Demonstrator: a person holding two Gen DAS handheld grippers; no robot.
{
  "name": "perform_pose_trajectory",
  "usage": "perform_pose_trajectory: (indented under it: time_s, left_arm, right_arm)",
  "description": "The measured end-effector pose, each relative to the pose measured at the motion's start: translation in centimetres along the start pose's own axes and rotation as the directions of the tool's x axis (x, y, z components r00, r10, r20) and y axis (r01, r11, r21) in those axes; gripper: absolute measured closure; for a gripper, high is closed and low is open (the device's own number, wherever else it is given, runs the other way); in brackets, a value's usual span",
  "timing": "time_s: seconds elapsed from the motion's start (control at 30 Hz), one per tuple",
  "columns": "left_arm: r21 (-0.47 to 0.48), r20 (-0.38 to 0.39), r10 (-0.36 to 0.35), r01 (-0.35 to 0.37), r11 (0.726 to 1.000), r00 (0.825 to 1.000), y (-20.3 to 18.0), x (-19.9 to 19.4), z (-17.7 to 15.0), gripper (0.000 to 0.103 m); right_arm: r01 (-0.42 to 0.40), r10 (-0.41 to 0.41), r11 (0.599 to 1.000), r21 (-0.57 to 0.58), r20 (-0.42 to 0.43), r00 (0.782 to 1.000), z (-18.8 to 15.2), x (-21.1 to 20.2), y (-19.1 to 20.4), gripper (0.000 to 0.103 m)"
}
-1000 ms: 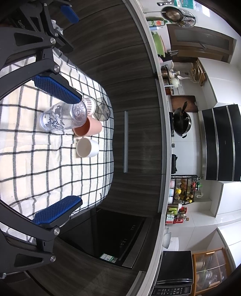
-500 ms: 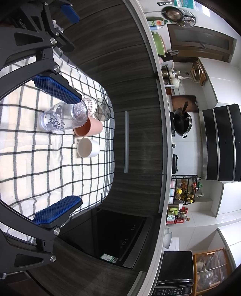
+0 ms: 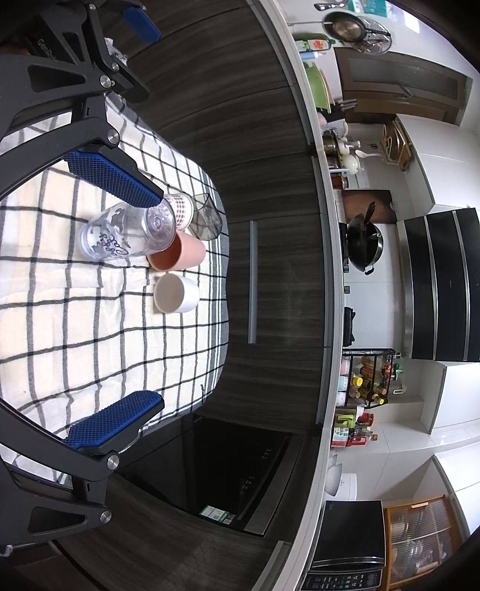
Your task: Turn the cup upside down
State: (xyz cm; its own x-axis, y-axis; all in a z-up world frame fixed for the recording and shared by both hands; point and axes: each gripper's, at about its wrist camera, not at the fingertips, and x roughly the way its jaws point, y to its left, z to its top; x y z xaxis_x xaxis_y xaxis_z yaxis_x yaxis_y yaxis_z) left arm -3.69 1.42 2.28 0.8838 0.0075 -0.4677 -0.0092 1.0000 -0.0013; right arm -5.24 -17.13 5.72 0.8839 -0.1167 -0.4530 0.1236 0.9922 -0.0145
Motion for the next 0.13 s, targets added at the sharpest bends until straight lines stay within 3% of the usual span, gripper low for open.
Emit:
perform_pose_trajectory:
  time_s: [0.13]
  left_arm:
    - [-0.002,-0.013,-0.012,0.012,1.000,1.000,0.03,0.16,0.14,0.002]
  right_arm:
    - [-0.001,0.001,1.000,0.001,-0.001,1.000,0.02,-0.03,-0.05,0.003]
